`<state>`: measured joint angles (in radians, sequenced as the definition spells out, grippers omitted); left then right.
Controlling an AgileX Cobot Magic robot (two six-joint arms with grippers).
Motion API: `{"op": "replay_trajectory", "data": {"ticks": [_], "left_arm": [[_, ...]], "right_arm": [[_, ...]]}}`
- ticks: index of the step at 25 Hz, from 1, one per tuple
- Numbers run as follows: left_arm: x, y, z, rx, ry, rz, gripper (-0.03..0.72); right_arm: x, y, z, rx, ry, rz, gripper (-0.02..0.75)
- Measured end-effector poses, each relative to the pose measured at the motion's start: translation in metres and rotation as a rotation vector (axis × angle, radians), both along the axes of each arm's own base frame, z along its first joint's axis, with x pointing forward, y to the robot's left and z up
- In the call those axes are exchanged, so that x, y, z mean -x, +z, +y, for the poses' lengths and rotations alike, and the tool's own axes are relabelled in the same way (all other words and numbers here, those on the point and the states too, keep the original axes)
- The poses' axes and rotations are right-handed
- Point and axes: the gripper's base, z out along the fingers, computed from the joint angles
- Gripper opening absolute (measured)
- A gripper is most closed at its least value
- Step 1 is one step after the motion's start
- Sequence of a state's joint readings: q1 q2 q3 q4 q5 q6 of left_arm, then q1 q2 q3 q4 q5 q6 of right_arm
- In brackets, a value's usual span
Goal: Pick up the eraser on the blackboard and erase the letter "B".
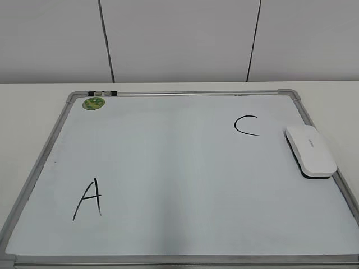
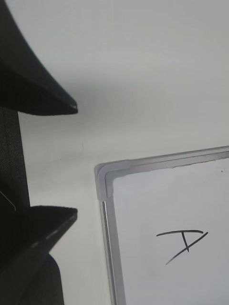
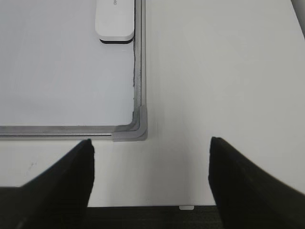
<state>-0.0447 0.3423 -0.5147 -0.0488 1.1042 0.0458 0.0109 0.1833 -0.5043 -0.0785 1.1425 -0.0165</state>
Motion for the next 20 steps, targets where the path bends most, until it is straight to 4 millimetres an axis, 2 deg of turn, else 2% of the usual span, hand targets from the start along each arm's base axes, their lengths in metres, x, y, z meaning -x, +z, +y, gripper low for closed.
{"op": "replay_trajectory", "data": {"ticks": [20], "left_arm": [[-0.0004, -0.0004, 0.0003, -0.004, 0.001, -0.003, 0.437]], "right_arm": [[-0.0001, 0.0001, 0.0000, 0.000, 0.000, -0.002, 0.573]]}}
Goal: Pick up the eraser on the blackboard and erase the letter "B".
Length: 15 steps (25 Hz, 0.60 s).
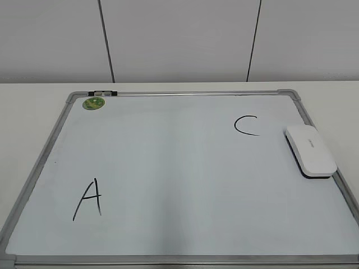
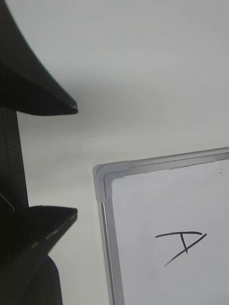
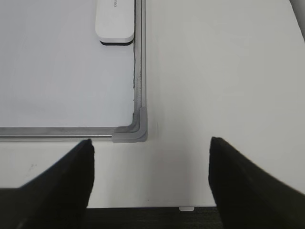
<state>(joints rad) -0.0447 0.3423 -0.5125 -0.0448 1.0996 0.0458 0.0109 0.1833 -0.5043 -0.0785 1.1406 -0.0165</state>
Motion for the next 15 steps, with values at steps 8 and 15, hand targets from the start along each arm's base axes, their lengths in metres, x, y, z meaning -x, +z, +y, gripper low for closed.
{"op": "replay_trajectory", "data": {"ticks": [8, 15], "left_arm": [[0.014, 0.004, 0.001, 0.003, 0.008, -0.095, 0.437], [0.046, 0.006, 0.002, 0.005, 0.043, -0.301, 0.437]], "right_arm": [[0.011, 0.001, 0.000, -0.001, 0.000, -0.079, 0.573], [0.029, 0.001, 0.000, -0.002, 0.000, -0.201, 0.573]]}}
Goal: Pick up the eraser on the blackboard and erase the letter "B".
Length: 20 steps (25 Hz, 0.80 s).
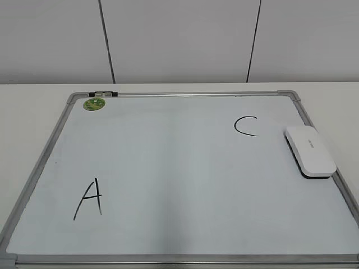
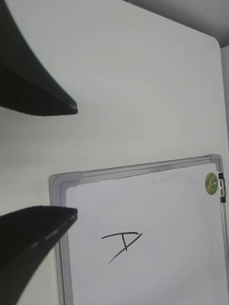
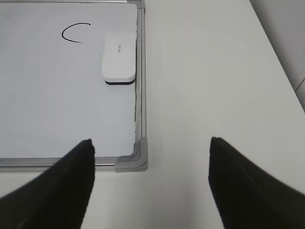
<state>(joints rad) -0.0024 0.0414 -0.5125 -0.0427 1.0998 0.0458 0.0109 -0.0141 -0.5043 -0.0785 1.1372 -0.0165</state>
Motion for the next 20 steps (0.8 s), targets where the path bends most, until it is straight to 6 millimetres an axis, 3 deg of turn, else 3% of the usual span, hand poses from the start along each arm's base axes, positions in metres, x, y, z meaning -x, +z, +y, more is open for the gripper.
{"op": "replay_trajectory", "data": {"ticks": [20], "left_arm": [[0.0052, -0.0007, 0.0002, -0.002, 0.001, -0.024, 0.437]], "right_arm": [[0.0011, -0.0003, 0.0004, 0.000, -0.043, -0.001, 0.573]]}}
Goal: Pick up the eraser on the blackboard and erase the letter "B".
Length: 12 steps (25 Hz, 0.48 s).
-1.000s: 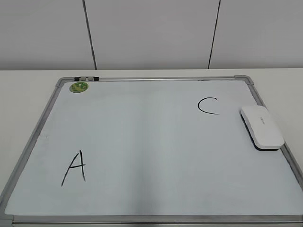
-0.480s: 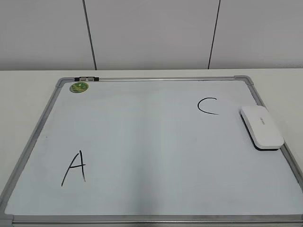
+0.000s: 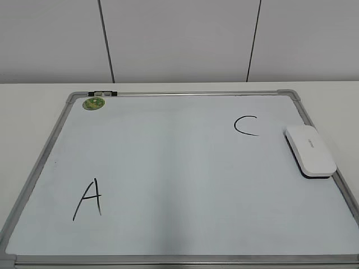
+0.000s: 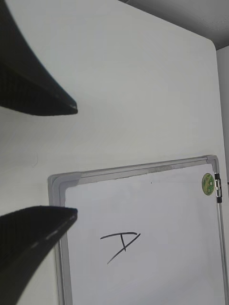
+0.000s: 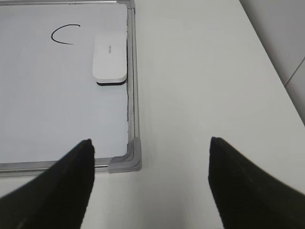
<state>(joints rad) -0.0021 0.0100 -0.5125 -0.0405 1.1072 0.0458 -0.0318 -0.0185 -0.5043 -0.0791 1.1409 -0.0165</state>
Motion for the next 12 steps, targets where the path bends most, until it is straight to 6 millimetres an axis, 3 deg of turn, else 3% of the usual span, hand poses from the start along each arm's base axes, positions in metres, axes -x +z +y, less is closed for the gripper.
{"op": "replay_trajectory", "data": {"ticks": [12], "left_arm": [[0.0000, 0.0000, 0.0000, 0.000, 0.000, 0.000, 0.437]], "right_arm": [[0.0000, 0.0000, 0.0000, 0.000, -0.002, 0.000, 0.573]]}}
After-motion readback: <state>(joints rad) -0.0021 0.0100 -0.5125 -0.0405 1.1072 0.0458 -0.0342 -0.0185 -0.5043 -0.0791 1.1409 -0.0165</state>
